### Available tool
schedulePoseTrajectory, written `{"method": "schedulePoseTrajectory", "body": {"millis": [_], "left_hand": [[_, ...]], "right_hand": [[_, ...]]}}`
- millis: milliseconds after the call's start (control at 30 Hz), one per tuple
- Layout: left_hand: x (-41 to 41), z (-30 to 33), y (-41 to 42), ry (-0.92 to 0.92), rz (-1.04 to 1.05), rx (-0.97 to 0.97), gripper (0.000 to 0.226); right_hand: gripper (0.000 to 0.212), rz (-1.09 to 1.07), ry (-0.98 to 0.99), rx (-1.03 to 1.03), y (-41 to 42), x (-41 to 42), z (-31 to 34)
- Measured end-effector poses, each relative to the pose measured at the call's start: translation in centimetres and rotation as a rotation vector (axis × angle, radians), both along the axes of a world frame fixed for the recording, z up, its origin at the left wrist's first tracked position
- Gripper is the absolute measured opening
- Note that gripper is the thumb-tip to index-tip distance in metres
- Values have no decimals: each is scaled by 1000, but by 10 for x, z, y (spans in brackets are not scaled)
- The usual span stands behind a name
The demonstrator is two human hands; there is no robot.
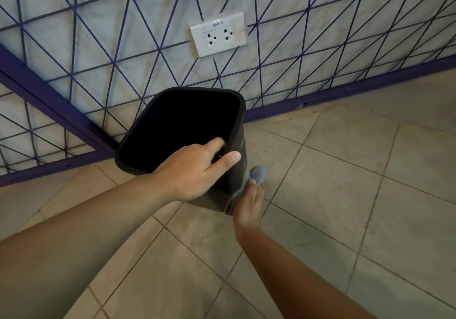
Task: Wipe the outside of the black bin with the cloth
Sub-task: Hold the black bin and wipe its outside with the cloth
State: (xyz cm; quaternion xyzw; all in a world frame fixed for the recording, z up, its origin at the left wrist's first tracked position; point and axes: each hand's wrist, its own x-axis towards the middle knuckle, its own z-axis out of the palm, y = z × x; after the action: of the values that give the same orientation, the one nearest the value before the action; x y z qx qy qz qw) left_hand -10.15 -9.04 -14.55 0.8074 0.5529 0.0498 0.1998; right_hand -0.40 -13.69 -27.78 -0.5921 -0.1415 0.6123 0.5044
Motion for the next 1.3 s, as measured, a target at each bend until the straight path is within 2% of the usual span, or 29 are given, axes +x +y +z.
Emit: {"method": "schedulePoseTrajectory", "body": {"millis": [67,200,267,300,400,467,533,633,867,1067,1200,1300], "left_hand": [[-1,4,-1,-3,1,-72,57],[-6,19,-2,-85,32,-214,12],[-6,23,-5,-34,31,-247,7],[-5,23,-7,-30,50,-265,8],[8,18,-14,-22,149,-241,33],[19,11,-17,44,186,-117,41],[25,6,-18,64,198,-32,42],[21,4,-20,37,142,-48,42],[-1,-1,-26,-81,36,-215,43],[-1,-6,-21,-166,60,-201,37],[-2,-6,-21,-169,81,-211,31],[0,-5,-21,-164,76,-222,22]], "right_hand": [[53,-35,37,-68,-1,11,-3],[60,-114,119,-176,0,32,-3],[66,-116,174,-196,0,40,-1],[67,-103,194,-196,0,43,0],[62,-29,166,-158,-2,45,5],[76,36,128,-151,-4,44,4],[81,43,100,-168,-2,43,0],[74,1,142,-184,3,42,-8],[65,-77,322,-67,41,10,-17],[58,-222,250,-112,57,-6,-23],[79,-183,166,20,21,-21,-8],[65,-178,203,-47,39,-9,-22]]}}
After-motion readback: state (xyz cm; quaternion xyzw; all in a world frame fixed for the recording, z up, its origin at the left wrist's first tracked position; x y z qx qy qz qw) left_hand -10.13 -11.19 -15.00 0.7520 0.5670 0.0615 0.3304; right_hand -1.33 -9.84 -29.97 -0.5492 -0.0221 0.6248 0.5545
